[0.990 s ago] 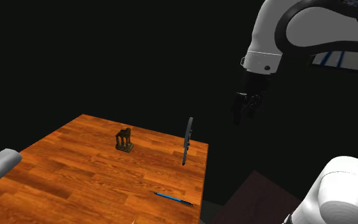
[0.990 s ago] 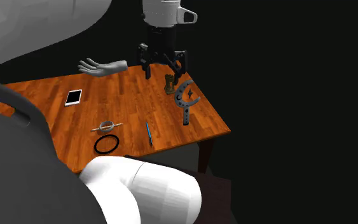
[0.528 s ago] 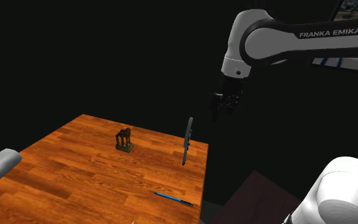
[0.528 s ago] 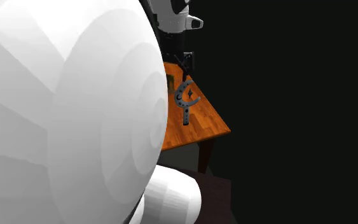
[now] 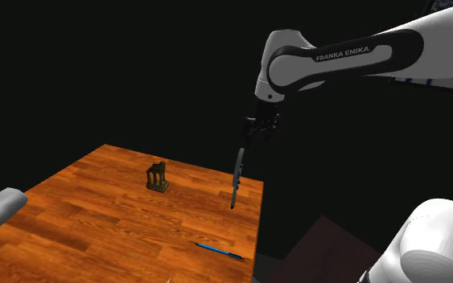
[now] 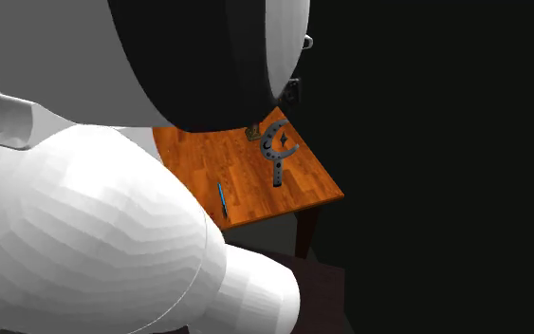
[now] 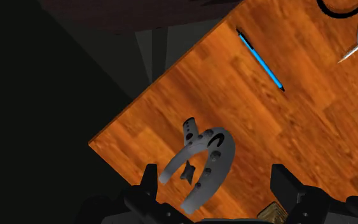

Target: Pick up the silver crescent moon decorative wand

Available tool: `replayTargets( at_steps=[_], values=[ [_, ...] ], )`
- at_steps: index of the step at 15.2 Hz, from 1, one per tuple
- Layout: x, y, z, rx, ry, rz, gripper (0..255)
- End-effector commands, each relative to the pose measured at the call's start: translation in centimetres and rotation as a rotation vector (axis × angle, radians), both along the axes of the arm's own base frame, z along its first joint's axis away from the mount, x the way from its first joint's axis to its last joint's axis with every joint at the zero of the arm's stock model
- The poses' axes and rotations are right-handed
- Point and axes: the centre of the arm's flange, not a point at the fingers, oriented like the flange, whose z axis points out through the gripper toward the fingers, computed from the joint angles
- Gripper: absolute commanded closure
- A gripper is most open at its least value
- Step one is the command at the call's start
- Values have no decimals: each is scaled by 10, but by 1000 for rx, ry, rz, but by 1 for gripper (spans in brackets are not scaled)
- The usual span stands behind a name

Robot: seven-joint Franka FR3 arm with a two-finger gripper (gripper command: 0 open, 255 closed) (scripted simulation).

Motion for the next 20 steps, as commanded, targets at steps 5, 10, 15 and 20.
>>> replayTargets(
  at_steps=[5, 10, 15, 20],
  values=[
    [69, -15, -24, -15, -37, -40, 0],
    [72, -16, -46, -16, -38, -42, 0],
    [72, -16, -65, -16, -38, -42, 0],
    [72, -17, -65, -16, -38, -42, 255]
  ],
)
